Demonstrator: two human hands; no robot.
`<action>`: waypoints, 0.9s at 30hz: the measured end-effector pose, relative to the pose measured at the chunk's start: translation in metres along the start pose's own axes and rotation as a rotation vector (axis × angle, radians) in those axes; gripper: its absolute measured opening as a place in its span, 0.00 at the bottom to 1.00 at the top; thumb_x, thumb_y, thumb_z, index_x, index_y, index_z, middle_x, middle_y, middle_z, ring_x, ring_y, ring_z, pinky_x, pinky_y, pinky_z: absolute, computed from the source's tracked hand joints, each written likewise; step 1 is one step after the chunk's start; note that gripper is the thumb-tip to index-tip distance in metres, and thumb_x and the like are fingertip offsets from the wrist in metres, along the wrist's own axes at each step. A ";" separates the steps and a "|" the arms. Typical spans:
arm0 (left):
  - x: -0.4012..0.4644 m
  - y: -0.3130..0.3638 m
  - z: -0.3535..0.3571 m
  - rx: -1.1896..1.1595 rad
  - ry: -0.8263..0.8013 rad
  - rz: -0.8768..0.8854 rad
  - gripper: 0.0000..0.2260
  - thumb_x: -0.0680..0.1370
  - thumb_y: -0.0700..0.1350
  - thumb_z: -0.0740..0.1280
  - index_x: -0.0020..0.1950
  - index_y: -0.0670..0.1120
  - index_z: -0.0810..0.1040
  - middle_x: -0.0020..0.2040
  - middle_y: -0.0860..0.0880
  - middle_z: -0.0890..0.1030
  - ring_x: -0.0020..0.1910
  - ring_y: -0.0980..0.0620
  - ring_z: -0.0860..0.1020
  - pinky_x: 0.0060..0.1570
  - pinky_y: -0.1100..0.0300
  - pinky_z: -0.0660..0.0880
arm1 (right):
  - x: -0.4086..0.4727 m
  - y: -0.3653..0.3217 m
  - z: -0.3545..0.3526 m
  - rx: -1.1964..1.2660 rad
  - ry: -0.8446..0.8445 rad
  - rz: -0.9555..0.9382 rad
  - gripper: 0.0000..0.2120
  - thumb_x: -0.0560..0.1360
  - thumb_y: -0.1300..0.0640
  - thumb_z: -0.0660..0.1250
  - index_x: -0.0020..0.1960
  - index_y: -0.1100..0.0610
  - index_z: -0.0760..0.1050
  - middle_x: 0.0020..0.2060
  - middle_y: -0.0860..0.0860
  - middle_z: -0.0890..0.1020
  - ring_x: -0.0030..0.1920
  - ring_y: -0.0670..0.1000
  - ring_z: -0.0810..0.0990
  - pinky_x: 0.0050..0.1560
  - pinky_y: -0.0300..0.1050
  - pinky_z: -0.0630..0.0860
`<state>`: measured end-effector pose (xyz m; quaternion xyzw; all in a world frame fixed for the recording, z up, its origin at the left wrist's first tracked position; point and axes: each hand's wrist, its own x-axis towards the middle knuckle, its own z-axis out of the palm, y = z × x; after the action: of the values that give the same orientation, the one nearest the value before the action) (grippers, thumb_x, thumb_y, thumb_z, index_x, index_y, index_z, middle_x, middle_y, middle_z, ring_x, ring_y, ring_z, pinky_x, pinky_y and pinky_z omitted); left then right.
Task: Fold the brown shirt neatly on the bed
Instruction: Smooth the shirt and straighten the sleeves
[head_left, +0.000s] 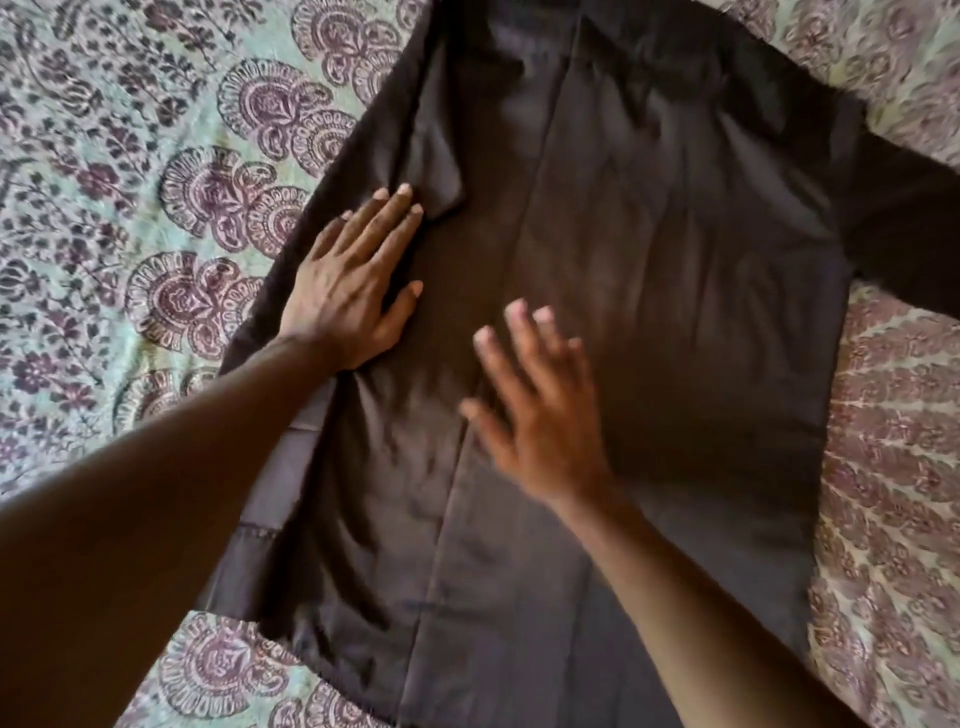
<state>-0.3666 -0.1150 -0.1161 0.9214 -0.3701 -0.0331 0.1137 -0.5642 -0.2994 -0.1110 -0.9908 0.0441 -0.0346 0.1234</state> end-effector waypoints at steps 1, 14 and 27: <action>0.001 -0.001 0.000 0.013 0.000 -0.004 0.32 0.82 0.57 0.57 0.84 0.48 0.55 0.85 0.49 0.53 0.84 0.49 0.53 0.80 0.48 0.57 | 0.025 0.023 -0.003 -0.038 0.028 0.132 0.29 0.82 0.37 0.60 0.79 0.50 0.69 0.82 0.55 0.62 0.82 0.61 0.57 0.75 0.65 0.63; 0.006 -0.002 0.001 0.064 -0.013 -0.070 0.28 0.83 0.53 0.55 0.84 0.49 0.58 0.85 0.49 0.54 0.83 0.49 0.55 0.79 0.47 0.58 | 0.085 0.022 -0.005 0.000 -0.171 -0.356 0.31 0.83 0.36 0.57 0.81 0.49 0.63 0.83 0.56 0.58 0.83 0.57 0.56 0.76 0.66 0.60; 0.008 -0.002 0.002 0.067 -0.013 -0.087 0.30 0.81 0.54 0.59 0.83 0.49 0.59 0.84 0.49 0.55 0.83 0.48 0.56 0.78 0.46 0.60 | 0.198 0.043 0.011 -0.182 -0.212 0.026 0.42 0.79 0.29 0.51 0.84 0.54 0.52 0.83 0.63 0.46 0.82 0.69 0.43 0.78 0.72 0.46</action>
<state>-0.3598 -0.1191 -0.1181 0.9396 -0.3315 -0.0316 0.0787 -0.3698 -0.3578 -0.1208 -0.9953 0.0468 0.0761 0.0375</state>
